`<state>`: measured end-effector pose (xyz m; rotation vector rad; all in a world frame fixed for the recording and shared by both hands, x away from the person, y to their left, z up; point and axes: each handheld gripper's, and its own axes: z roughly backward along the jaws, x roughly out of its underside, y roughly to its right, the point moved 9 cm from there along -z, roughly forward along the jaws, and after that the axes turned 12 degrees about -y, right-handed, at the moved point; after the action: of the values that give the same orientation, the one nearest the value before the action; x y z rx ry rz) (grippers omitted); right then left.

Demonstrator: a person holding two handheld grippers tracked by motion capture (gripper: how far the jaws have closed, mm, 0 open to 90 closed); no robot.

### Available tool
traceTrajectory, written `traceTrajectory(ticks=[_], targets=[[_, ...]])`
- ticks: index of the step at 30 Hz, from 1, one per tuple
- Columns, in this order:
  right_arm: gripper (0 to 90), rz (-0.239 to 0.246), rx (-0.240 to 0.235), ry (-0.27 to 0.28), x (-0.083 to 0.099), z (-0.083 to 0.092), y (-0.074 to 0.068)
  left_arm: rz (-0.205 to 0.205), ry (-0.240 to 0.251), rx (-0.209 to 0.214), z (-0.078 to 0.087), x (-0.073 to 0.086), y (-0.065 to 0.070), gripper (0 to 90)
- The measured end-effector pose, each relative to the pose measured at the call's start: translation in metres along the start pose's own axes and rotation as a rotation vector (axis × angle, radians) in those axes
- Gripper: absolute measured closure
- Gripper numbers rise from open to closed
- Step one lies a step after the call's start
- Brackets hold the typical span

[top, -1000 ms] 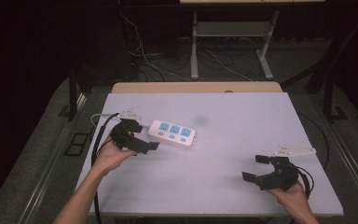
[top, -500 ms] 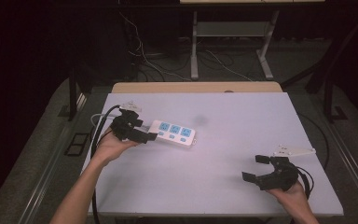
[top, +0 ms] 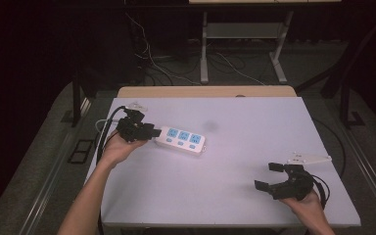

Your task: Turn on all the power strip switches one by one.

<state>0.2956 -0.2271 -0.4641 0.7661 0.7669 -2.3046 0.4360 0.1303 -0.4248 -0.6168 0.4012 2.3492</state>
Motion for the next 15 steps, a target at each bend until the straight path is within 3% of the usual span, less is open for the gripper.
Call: traceTrajectory(ticks=[7, 11, 15], targets=[[0.3, -0.001, 0.002, 0.001, 0.0, 0.0, 0.001, 0.017, -0.003, 0.02, -0.007, -0.001, -0.004, 83.1], [0.3, 0.001, 0.003, 0.002, 0.0, 0.001, 0.001, 0.031, -0.004, 0.011, -0.013, -0.002, -0.007, 88.9], [0.3, -0.002, 0.007, 0.004, 0.0, 0.001, 0.002, 0.032, -0.001, 0.015, -0.019, -0.003, -0.007, 89.2]])
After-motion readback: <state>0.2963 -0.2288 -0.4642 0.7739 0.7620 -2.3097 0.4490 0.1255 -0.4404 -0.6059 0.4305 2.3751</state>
